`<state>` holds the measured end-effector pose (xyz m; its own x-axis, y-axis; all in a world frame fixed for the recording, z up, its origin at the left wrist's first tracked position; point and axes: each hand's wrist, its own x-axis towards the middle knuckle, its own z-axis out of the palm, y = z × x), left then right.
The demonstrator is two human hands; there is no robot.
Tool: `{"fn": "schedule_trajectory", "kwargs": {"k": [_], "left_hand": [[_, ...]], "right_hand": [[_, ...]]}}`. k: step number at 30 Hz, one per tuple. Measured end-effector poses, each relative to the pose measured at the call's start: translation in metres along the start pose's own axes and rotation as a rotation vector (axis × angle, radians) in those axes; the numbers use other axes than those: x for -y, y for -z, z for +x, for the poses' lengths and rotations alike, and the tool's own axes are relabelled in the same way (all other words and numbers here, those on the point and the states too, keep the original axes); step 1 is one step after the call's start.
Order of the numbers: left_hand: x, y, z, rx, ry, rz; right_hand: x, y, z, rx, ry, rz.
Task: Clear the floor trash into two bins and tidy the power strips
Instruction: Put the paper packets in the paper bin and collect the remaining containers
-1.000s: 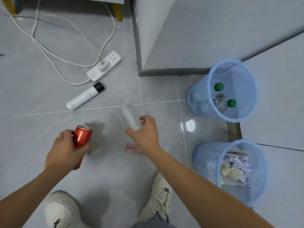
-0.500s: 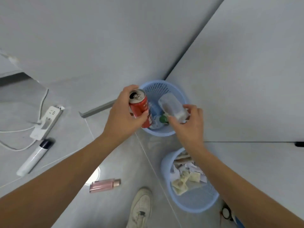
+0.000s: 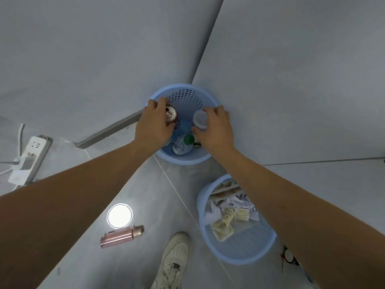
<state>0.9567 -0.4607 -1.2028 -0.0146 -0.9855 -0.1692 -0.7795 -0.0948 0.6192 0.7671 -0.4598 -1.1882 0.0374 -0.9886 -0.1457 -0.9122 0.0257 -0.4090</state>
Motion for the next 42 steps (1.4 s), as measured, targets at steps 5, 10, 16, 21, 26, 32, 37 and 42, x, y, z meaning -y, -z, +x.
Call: {"fn": "schedule_trajectory", "kwargs": {"k": [5, 10, 16, 21, 26, 32, 37, 42], "left_hand": [[0.021, 0.053, -0.055, -0.105, -0.085, -0.051], [0.109, 0.104, -0.158, -0.109, 0.012, -0.014], [0.237, 0.117, -0.285, -0.042, 0.317, 0.005], [0.332, 0.113, -0.346, -0.096, 0.492, 0.103], [0.408, 0.103, -0.346, -0.121, 0.590, 0.159], [0.437, 0.069, -0.293, -0.006, 0.572, 0.135], [0.441, 0.053, -0.272, 0.066, 0.585, 0.233], [0.404, 0.059, -0.289, 0.086, 0.598, 0.139]], "right_hand": [[0.044, 0.003, -0.087, -0.161, 0.218, 0.137], [0.099, -0.061, -0.208, 0.176, 0.281, 0.218], [0.136, -0.173, -0.282, 0.559, 0.260, 0.020], [0.141, -0.242, -0.296, 0.673, 0.206, -0.224], [0.127, -0.280, -0.296, 0.667, 0.184, -0.372], [0.104, -0.301, -0.291, 0.613, 0.230, -0.312], [0.106, -0.297, -0.284, 0.614, 0.169, -0.192], [0.120, -0.253, -0.284, 0.528, 0.033, 0.079]]}}
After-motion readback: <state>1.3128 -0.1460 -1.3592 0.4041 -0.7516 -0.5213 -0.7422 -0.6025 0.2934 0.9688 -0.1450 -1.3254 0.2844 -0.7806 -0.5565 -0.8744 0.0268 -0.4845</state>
